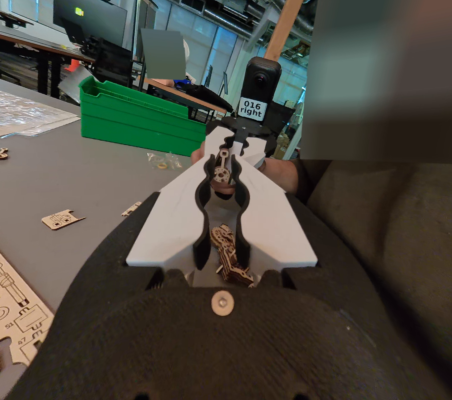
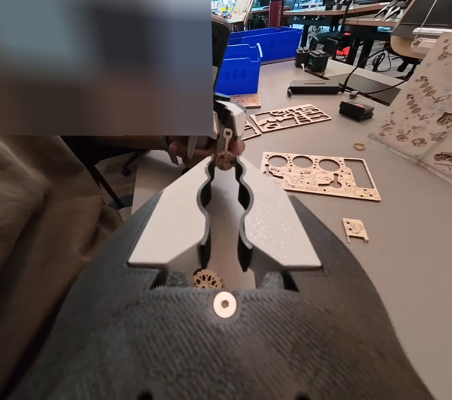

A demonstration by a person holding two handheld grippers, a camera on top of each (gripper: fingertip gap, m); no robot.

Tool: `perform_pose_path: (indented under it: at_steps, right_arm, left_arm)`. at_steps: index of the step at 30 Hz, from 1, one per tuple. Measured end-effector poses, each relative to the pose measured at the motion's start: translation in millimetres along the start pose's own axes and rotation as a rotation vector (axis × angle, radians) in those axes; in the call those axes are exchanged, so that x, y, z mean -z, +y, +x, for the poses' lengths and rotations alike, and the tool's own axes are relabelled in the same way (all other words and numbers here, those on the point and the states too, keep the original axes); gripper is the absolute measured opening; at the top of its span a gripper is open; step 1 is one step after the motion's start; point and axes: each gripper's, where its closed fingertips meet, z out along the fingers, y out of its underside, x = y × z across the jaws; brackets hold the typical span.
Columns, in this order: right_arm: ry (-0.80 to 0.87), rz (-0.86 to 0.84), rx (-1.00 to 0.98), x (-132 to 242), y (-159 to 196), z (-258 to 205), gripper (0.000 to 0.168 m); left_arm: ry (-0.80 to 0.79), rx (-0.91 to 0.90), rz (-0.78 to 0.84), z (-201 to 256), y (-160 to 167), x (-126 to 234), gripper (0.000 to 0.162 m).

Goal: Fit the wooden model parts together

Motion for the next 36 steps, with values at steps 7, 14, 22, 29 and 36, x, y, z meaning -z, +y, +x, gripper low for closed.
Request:
perform_pose_path:
  at_steps: [7, 14, 22, 29, 36]
  right_arm:
    - [-0.018, -0.007, -0.007, -1.0, 1.4, -3.0, 0.015]
    - [-0.039, -0.002, -0.037, -0.5, 1.1, -3.6, 0.015]
    - [-0.049, -0.009, -0.049, -1.2, 3.0, -4.1, 0.015]
    - [-0.047, -0.005, -0.052, -0.8, 2.4, -3.2, 0.015]
    - [-0.042, -0.002, -0.048, -0.8, 1.8, -2.8, 0.014]
  left_arm:
    - [0.024, 0.013, -0.006, 3.7, 1.1, -0.9, 0.003]
    - [0.031, 0.021, -0.007, 4.5, 1.4, -1.2, 0.006]
    - [0.027, 0.032, -0.005, 3.2, 1.6, -1.3, 0.005]
    - [0.019, 0.035, -0.005, 2.0, 1.2, -1.6, 0.003]
    - [0.012, 0.037, -0.001, 0.5, 1.0, -1.3, 0.006]
